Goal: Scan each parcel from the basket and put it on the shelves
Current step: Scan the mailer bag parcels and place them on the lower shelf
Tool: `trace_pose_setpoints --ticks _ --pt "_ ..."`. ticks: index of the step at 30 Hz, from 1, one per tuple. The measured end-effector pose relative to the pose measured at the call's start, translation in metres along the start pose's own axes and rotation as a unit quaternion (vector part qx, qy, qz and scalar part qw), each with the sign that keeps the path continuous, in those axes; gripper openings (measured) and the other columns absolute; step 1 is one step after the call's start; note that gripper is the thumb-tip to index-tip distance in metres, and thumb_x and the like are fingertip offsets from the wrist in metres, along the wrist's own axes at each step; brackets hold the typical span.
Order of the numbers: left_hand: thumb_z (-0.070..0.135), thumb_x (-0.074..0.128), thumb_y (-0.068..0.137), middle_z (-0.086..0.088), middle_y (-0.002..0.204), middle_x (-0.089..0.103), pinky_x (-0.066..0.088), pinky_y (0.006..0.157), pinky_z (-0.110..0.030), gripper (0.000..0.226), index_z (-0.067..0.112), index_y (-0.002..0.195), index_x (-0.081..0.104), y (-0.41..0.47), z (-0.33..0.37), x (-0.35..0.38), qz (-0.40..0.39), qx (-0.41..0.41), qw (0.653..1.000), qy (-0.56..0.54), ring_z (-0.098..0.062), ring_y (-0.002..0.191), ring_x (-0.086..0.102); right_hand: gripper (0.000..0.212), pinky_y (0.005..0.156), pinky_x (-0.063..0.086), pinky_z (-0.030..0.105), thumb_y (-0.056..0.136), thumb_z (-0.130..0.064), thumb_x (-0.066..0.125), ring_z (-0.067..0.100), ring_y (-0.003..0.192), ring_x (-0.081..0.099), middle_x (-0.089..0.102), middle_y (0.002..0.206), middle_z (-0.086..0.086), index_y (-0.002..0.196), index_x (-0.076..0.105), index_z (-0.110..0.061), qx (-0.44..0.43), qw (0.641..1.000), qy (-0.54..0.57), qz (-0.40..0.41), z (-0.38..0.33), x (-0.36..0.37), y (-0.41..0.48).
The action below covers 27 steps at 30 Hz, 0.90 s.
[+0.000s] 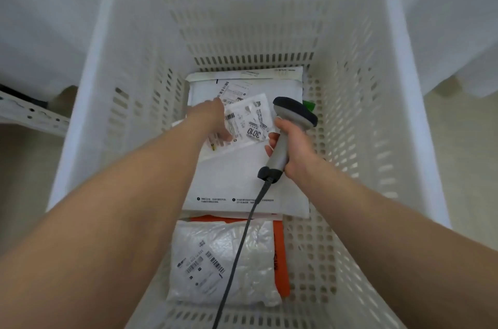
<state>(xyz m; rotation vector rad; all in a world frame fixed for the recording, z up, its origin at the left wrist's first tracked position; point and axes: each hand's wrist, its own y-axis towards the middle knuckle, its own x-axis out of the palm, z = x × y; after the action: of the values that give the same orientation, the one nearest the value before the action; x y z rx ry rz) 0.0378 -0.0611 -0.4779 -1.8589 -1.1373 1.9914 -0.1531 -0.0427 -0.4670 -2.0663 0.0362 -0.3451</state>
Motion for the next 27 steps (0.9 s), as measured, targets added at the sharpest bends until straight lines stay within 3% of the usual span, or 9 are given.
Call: trace_pose_setpoints --ticks 4,7,11,15,17,20,23,25,27 --pt "0.029 0.078 0.078 -0.01 0.116 0.063 0.049 0.084 -0.034 0.05 0.007 0.117 0.057 -0.042 -0.012 -0.003 -0.014 -0.025 0.986 -0.164 -0.026 0.102 0.06 0.014 0.059 0.056 0.027 0.087 -0.02 0.071 0.013 0.059 0.06 0.064 0.069 0.004 0.088 0.065 -0.007 0.006 1.0 -0.015 0.005 -0.009 -0.004 -0.037" --pt "0.018 0.069 0.087 -0.012 0.117 0.064 0.047 0.084 -0.032 0.037 0.003 0.119 0.06 -0.087 -0.023 -0.028 -0.029 -0.063 0.936 -0.345 -0.026 0.1 0.061 0.012 0.057 0.056 0.027 0.087 -0.019 0.071 0.012 0.058 0.06 0.064 0.068 0.004 0.084 0.065 -0.009 0.005 1.0 -0.02 0.013 -0.025 -0.002 -0.081" --pt "0.008 0.06 0.092 -0.016 0.117 0.065 0.051 0.079 -0.034 0.032 0.001 0.123 0.057 -0.159 -0.042 -0.079 -0.047 -0.082 0.865 -0.493 -0.028 0.098 0.064 0.01 0.053 0.055 0.025 0.088 -0.017 0.069 0.013 0.057 0.059 0.063 0.067 0.005 0.084 0.064 -0.01 0.001 1.0 -0.014 0.004 -0.05 0.011 -0.156" --pt "0.004 0.059 0.092 -0.016 0.111 0.066 0.05 0.09 -0.041 0.029 -0.001 0.12 0.059 -0.234 -0.057 -0.141 -0.03 -0.094 0.819 -0.565 -0.029 0.093 0.064 0.008 0.056 0.054 0.028 0.088 -0.016 0.069 0.013 0.057 0.058 0.063 0.068 0.005 0.084 0.064 -0.01 -0.01 0.999 -0.038 -0.013 -0.077 0.032 -0.245" --pt "0.003 0.06 0.091 -0.017 0.115 0.066 0.049 0.097 -0.048 0.028 0.001 0.119 0.06 -0.272 -0.059 -0.174 -0.02 -0.099 0.802 -0.588 -0.031 0.1 0.065 0.007 0.055 0.054 0.027 0.087 -0.015 0.07 0.013 0.057 0.059 0.063 0.069 0.004 0.085 0.064 -0.01 -0.019 0.998 -0.054 -0.015 -0.092 0.043 -0.291" --pt "0.002 0.06 0.091 -0.016 0.116 0.066 0.052 0.091 -0.044 0.03 0.001 0.121 0.059 -0.329 -0.062 -0.224 -0.018 -0.085 0.784 -0.615 -0.028 0.098 0.065 0.008 0.052 0.054 0.025 0.087 -0.013 0.07 0.013 0.061 0.059 0.063 0.074 0.002 0.091 0.064 -0.011 -0.036 0.997 -0.065 -0.018 -0.115 0.057 -0.359" --pt "0.003 0.06 0.091 -0.012 0.107 0.069 0.055 0.075 -0.036 0.03 0.001 0.121 0.058 -0.383 -0.062 -0.267 -0.006 -0.069 0.764 -0.641 -0.022 0.086 0.067 0.018 0.056 0.053 0.028 0.086 -0.013 0.071 0.017 0.071 0.061 0.064 0.082 0.003 0.102 0.064 -0.011 -0.044 0.997 -0.063 -0.02 -0.14 0.063 -0.424" --pt "0.005 0.059 0.092 -0.006 0.099 0.068 0.055 0.069 -0.032 0.028 0.004 0.12 0.058 -0.418 -0.06 -0.29 0.0 -0.057 0.758 -0.65 -0.018 0.081 0.066 0.018 0.057 0.053 0.03 0.085 -0.012 0.071 0.02 0.072 0.063 0.065 0.083 0.005 0.101 0.064 -0.011 -0.037 0.997 -0.059 -0.026 -0.154 0.065 -0.463" --pt "0.008 0.058 0.094 -0.003 0.096 0.067 0.055 0.071 -0.032 0.024 0.008 0.118 0.059 -0.452 -0.057 -0.311 0.009 -0.041 0.759 -0.65 -0.017 0.082 0.067 0.011 0.057 0.054 0.03 0.085 -0.009 0.07 0.023 0.067 0.065 0.066 0.08 0.008 0.094 0.064 -0.012 -0.031 0.998 -0.043 -0.033 -0.167 0.069 -0.501"
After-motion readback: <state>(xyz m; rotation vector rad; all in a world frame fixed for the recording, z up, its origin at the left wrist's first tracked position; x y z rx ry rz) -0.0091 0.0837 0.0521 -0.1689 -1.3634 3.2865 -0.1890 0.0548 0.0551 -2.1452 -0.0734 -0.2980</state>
